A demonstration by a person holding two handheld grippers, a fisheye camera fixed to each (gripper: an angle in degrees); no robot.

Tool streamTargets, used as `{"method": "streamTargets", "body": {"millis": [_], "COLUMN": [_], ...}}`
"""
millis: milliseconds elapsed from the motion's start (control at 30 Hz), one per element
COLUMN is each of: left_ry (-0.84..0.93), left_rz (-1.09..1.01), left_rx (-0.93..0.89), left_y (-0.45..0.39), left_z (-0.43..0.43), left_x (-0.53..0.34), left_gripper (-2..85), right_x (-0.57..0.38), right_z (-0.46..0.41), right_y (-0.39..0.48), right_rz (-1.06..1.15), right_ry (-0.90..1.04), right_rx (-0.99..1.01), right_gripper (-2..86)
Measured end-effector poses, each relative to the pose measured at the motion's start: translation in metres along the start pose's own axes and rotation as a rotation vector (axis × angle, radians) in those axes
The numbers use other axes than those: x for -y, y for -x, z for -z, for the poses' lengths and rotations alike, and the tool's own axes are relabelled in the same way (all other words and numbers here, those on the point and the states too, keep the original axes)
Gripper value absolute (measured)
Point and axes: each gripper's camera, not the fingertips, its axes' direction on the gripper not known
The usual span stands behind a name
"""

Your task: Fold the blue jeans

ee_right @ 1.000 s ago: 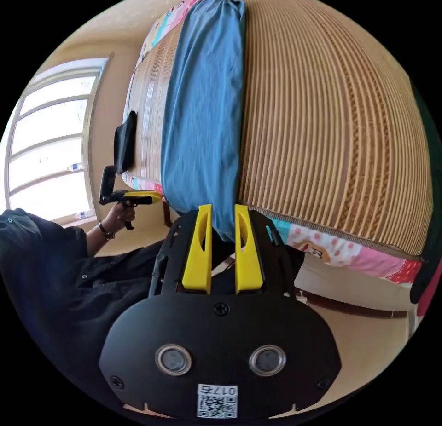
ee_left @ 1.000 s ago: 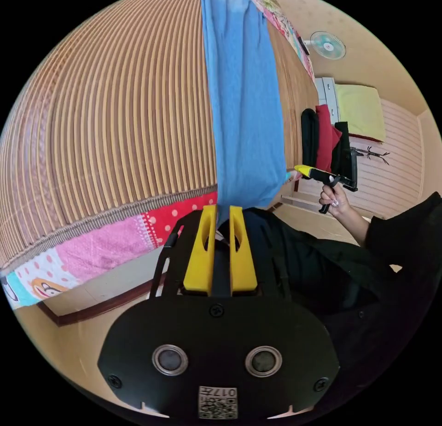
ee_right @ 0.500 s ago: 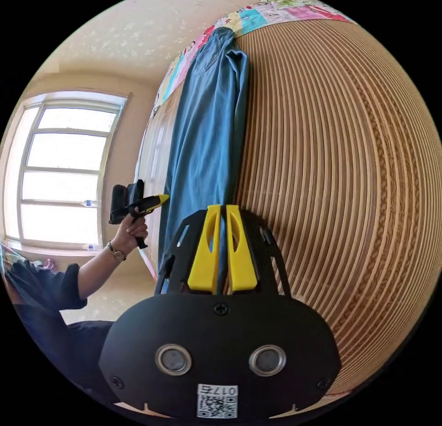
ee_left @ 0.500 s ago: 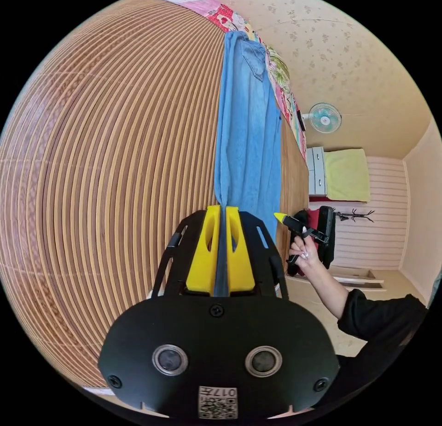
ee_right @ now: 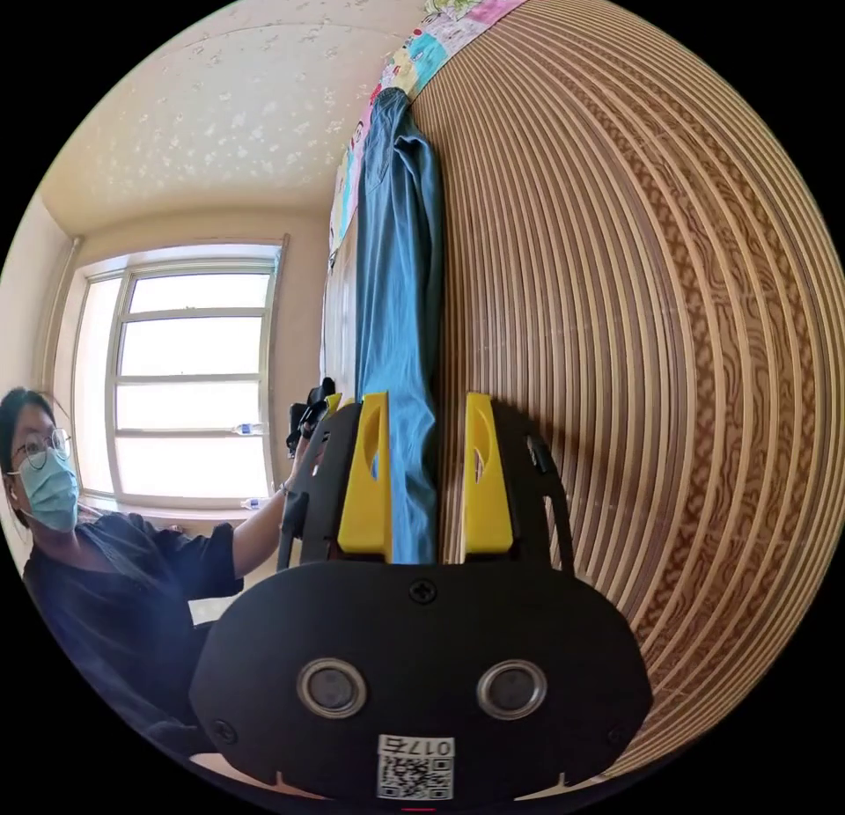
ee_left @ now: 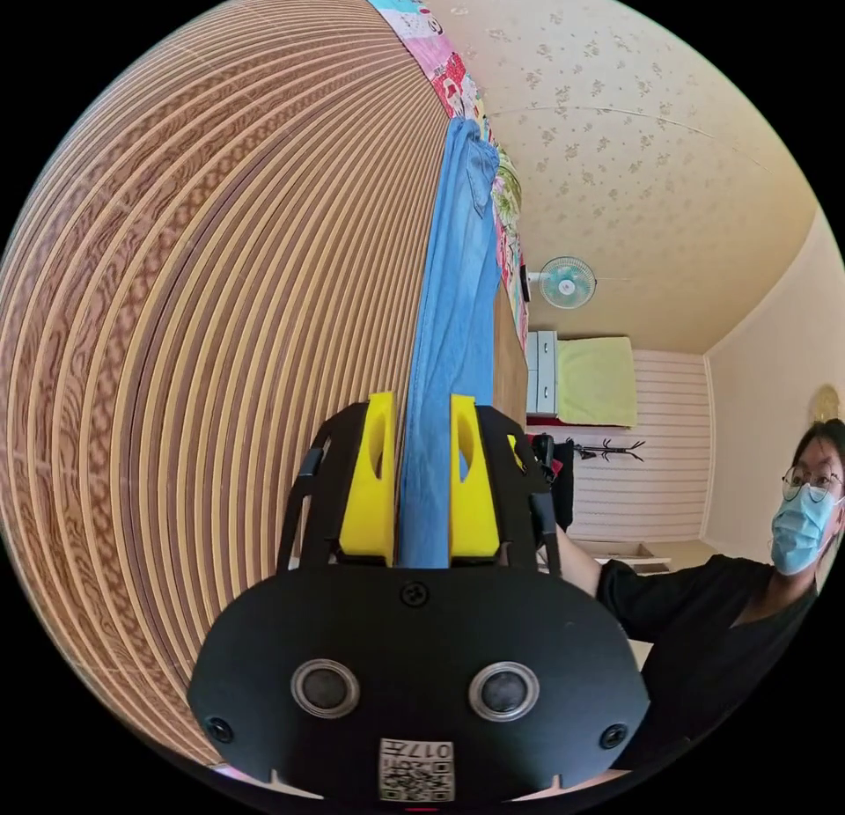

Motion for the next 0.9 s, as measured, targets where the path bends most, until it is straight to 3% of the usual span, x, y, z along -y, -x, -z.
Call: {"method": "streamTargets", "body": {"millis": [233, 433, 700, 900], "left_ry": [0.099, 0.183, 0.164, 0.307], "left_rz": [-0.078, -0.096, 0.025, 0.061], "left_rx": [0.119, 0.215, -0.048, -0.142], "left_y": [-0.029, -0.046, -0.015, -0.010], "left_z": [-0.018, -0.015, -0.022, -0.030], "left_x": [0.039, -0.008, 0.019, 0.038], "left_gripper": [7.0, 7.6, 5.6, 0.1], "right_x": [0.070, 0.043, 0.046, 0.075], "right_z": [-0.017, -0.016, -0.005, -0.004], "right_y": [0.015, 0.036, 0.005, -0.019], "right_rz": [0.036, 0.097, -0.029, -0.098], "right_ry": [0.023, 0.169, 0.187, 0.194], "right_rx": [-0.023, -0.117, 0.065, 0.243], "right_gripper": [9.2, 9.6, 7.2, 3.1]}}
